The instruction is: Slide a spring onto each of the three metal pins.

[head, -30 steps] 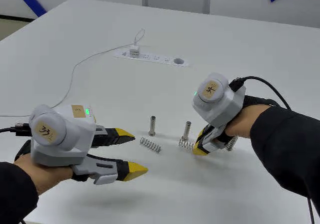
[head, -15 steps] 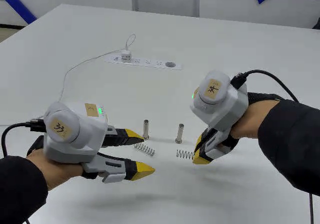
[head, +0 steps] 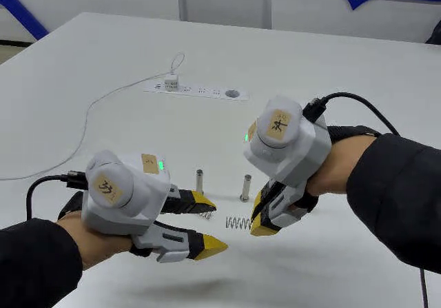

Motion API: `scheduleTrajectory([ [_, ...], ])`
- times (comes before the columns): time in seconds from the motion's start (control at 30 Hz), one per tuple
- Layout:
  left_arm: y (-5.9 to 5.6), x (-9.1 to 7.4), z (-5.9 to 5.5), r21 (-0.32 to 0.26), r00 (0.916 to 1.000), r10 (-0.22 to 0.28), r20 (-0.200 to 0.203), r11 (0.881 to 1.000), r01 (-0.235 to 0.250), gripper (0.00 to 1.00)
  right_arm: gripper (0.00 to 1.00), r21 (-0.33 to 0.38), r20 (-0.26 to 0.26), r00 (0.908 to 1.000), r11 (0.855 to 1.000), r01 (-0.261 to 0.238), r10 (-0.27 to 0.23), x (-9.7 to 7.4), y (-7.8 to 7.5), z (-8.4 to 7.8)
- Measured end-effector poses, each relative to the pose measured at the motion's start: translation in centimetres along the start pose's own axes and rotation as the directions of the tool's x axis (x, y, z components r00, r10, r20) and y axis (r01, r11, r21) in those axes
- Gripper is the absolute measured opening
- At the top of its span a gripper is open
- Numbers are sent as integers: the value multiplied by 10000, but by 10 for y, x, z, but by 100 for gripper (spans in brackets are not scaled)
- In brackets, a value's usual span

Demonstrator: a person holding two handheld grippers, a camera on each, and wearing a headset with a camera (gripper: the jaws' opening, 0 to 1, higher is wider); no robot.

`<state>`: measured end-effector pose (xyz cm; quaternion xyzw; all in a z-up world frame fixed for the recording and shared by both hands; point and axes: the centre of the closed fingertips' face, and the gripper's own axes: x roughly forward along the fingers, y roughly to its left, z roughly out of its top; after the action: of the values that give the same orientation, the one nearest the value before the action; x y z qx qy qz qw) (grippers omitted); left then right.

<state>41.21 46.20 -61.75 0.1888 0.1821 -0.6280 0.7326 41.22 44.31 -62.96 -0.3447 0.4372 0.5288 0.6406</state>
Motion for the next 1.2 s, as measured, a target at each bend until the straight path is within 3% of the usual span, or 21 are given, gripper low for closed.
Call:
scheduleTrajectory([
  [0.7,-17,10,-3,827,9978,-620,-226,9945,637,12,12,-865,-227,9983,9947,-563,545,3,19,7],
  [1.03,-20,10,-3,1049,9969,-751,-248,9915,773,11,12,-732,-46,9981,9954,-610,608,3,20,6],
  [1.2,-21,9,-3,1049,9968,-776,-209,9913,794,10,16,-614,-121,9980,9961,-632,625,8,19,-2],
])
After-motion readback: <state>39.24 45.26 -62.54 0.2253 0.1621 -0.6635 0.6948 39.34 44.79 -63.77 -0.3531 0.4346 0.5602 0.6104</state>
